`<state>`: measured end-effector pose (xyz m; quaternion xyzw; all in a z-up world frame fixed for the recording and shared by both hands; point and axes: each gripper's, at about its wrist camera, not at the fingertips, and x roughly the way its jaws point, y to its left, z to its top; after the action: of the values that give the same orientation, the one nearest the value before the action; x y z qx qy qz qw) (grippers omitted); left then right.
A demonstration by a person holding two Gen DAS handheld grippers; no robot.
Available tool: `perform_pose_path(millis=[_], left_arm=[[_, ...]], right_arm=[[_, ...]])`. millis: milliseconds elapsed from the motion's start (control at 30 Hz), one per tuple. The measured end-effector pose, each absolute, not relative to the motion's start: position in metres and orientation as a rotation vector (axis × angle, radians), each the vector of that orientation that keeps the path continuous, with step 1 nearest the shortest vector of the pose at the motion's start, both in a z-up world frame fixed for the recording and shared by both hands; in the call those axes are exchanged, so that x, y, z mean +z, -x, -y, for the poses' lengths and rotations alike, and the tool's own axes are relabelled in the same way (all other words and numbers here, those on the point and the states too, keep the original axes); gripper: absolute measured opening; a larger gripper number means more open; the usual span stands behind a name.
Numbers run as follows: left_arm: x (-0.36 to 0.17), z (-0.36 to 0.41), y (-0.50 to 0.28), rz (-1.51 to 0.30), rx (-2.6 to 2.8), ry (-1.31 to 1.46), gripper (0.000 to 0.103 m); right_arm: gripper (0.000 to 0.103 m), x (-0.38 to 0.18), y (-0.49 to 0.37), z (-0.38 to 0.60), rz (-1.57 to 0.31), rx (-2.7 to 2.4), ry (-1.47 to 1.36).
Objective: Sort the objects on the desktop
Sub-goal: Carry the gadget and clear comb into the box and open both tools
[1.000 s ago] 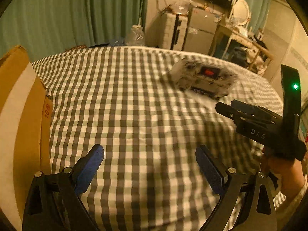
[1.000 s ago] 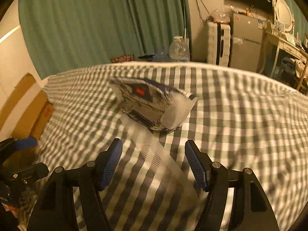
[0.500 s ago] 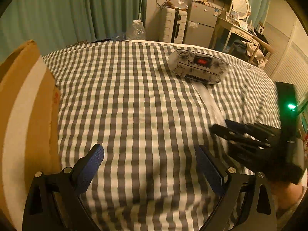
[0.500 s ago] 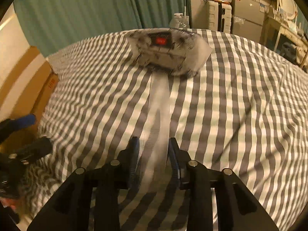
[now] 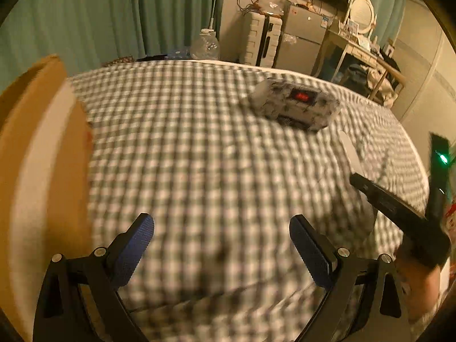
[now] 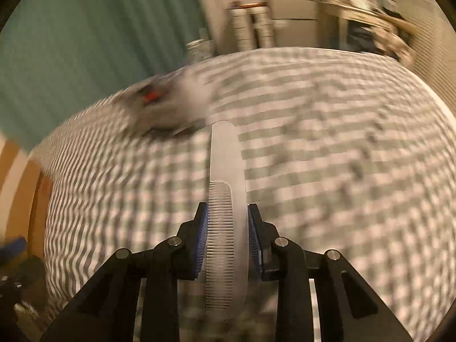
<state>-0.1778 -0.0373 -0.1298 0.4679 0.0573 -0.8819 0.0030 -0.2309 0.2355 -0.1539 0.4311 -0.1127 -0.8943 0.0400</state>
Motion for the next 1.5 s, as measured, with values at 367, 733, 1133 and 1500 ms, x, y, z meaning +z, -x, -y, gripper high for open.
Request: perform_pose_path(millis=[367,733,1133,1500], left_arm=[[-0.124,-0.053,0.283,-0.387,-2.875,-1.335,0.1],[-0.163,-0.021,0.348,-0.83,-2.635,-1.466,0.014],[-0.125,0.012,0.187,-0.192,-2.776,-1.667,0.012],[-0.036,0.056,0.081,-0.23,-2.986,-1.466,0.012]], right_arm=[[0.027,-0.163,0.244,-0.306,0.65,-2.806,-1.281],[0.027,-0.17,0.249,-0.322,0.753,-2.78,-1.217],[0.027,-0.114,0.163,-0.272,0.603,-2.779,-1.178],[0.027,-0.035,0.061,-0.192,0.464,-2.76,-1.009]])
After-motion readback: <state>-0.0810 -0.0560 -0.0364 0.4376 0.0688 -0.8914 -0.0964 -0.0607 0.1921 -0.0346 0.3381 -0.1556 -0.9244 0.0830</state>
